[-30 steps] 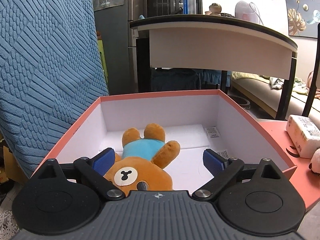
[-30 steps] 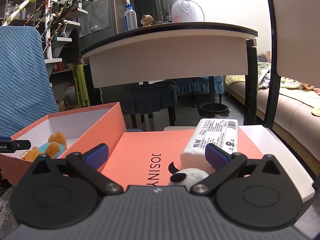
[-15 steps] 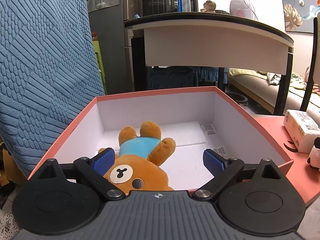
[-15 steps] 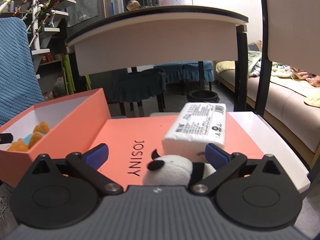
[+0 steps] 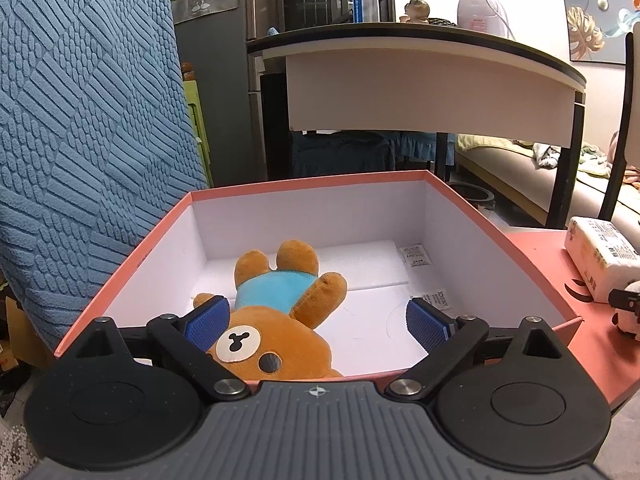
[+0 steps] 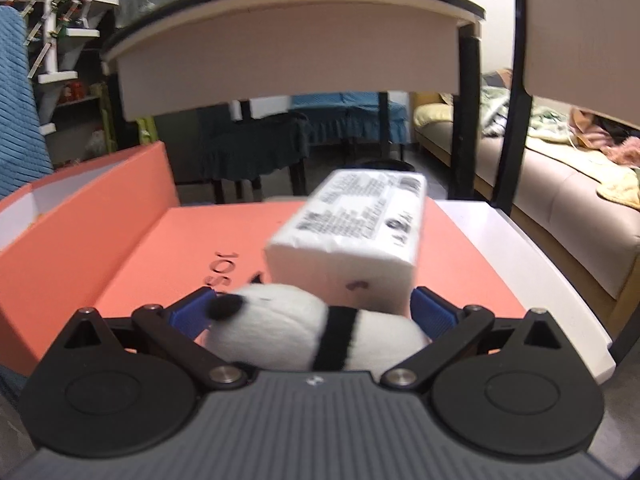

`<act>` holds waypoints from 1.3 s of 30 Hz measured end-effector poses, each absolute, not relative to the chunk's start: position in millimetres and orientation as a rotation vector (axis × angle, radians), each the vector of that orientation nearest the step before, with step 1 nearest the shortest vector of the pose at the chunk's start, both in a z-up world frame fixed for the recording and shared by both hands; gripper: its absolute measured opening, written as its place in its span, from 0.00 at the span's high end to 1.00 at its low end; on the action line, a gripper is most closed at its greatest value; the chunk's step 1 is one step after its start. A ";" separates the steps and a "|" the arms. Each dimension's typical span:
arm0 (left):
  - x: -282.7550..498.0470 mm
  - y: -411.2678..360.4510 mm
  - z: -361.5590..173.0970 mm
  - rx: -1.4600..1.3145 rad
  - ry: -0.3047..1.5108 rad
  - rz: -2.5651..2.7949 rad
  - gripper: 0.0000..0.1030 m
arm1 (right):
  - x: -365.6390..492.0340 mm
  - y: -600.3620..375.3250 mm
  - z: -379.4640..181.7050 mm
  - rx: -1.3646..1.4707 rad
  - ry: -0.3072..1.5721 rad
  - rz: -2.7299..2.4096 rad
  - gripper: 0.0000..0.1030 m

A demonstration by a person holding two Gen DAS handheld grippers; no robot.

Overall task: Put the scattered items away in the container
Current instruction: 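Move the right tool to the black-and-white panda plush and grasp it, then carry the panda plush into the pink box and open the right tool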

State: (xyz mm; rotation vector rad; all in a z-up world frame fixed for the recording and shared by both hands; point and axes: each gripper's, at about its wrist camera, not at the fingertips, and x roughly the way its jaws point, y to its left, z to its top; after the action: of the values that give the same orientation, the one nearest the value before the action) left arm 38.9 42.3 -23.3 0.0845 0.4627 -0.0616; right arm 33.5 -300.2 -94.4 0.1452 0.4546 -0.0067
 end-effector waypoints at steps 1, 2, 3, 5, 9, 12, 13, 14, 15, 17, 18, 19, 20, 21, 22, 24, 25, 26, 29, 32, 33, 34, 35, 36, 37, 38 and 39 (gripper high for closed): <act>38.1 41.8 -22.8 0.083 0.460 -0.063 0.06 | 34.8 -301.5 -95.8 0.146 0.458 -0.006 0.00; 37.2 41.4 -22.2 0.082 0.458 -0.065 0.06 | 36.2 -302.9 -97.2 0.146 0.461 -0.005 0.00; 36.4 40.9 -21.6 0.080 0.455 -0.066 0.06 | 37.5 -304.2 -98.6 0.146 0.464 -0.004 0.00; 34.7 40.0 -20.5 0.082 0.450 -0.070 0.06 | 40.2 -306.9 -101.4 0.147 0.471 -0.003 0.00; 31.7 40.0 -18.5 0.087 0.439 -0.078 0.06 | 45.6 -312.3 -107.0 0.148 0.484 0.000 0.04; 30.3 44.0 -17.1 0.075 0.439 -0.083 0.06 | 44.6 -312.8 -101.5 0.159 0.478 -0.010 0.05; 29.6 45.6 -16.4 0.072 0.437 -0.082 0.06 | 42.5 -313.2 -98.9 0.164 0.471 -0.015 0.05; 28.9 47.2 -15.8 0.069 0.435 -0.081 0.06 | 39.7 -313.1 -95.8 0.168 0.462 -0.020 0.05; 28.2 48.9 -15.1 0.067 0.434 -0.081 0.06 | 36.9 -312.5 -92.0 0.171 0.450 -0.025 0.05; 26.4 53.4 -13.2 0.058 0.430 -0.078 0.06 | 30.5 -311.3 -82.3 0.184 0.422 -0.034 0.05; 25.4 56.0 -12.2 0.051 0.428 -0.077 0.06 | 27.5 -309.9 -76.5 0.190 0.404 -0.034 0.05; 24.8 58.5 -11.2 0.043 0.427 -0.075 0.06 | 24.6 -308.5 -70.6 0.196 0.386 -0.033 0.05; 24.1 61.1 -10.0 0.033 0.426 -0.072 0.06 | 26.8 -301.0 -64.2 0.189 0.379 -0.015 0.05; 23.7 64.0 -9.1 0.023 0.425 -0.070 0.06 | 29.5 -292.9 -57.8 0.181 0.373 0.005 0.05; 23.3 67.0 -8.1 0.014 0.426 -0.070 0.06 | 32.3 -284.7 -51.3 0.173 0.366 0.025 0.05; 22.9 71.0 -6.9 0.006 0.426 -0.066 0.06 | 37.8 -268.4 -38.4 0.156 0.354 0.065 0.05; 22.8 72.9 -6.4 0.005 0.426 -0.061 0.06 | 40.5 -260.2 -31.9 0.148 0.348 0.085 0.05; 22.7 74.9 -6.0 0.006 0.425 -0.056 0.06 | 43.3 -252.1 -25.4 0.140 0.342 0.105 0.05; 22.2 79.5 -5.2 0.011 0.426 -0.040 0.06 | 51.5 -227.6 -6.0 0.115 0.323 0.164 0.05; 20.1 84.9 -4.3 0.018 0.424 -0.028 0.06 | 59.8 -203.2 13.4 0.090 0.304 0.224 0.05; 19.1 87.1 -4.1 0.019 0.422 -0.025 0.06 | 62.0 -193.7 26.8 0.078 0.306 0.243 0.05; 18.3 89.2 -3.9 0.018 0.420 -0.022 0.06 | 70.2 -181.1 33.3 0.063 0.308 0.259 0.05; 17.5 91.2 -3.7 0.017 0.418 -0.019 0.06 | 78.9 -168.5 38.5 0.045 0.309 0.273 0.05; 16.6 93.4 -3.3 0.017 0.416 -0.017 0.06 | 87.6 -157.2 42.0 0.034 0.312 0.283 0.05; 16.0 95.7 -2.8 0.020 0.412 -0.012 0.06 | 96.2 -146.0 45.3 0.024 0.314 0.293 0.05; 14.7 98.3 -2.5 0.022 0.407 -0.005 0.06 | 104.0 -137.1 46.5 0.022 0.321 0.301 0.05; 13.2 101.7 -2.4 0.025 0.400 0.001 0.06 | 111.8 -128.5 47.5 0.021 0.330 0.309 0.05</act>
State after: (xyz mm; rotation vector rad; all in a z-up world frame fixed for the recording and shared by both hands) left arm 13.2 101.7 -2.4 0.0248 0.4005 0.0010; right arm 111.8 -128.5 47.5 0.0207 0.3298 0.3093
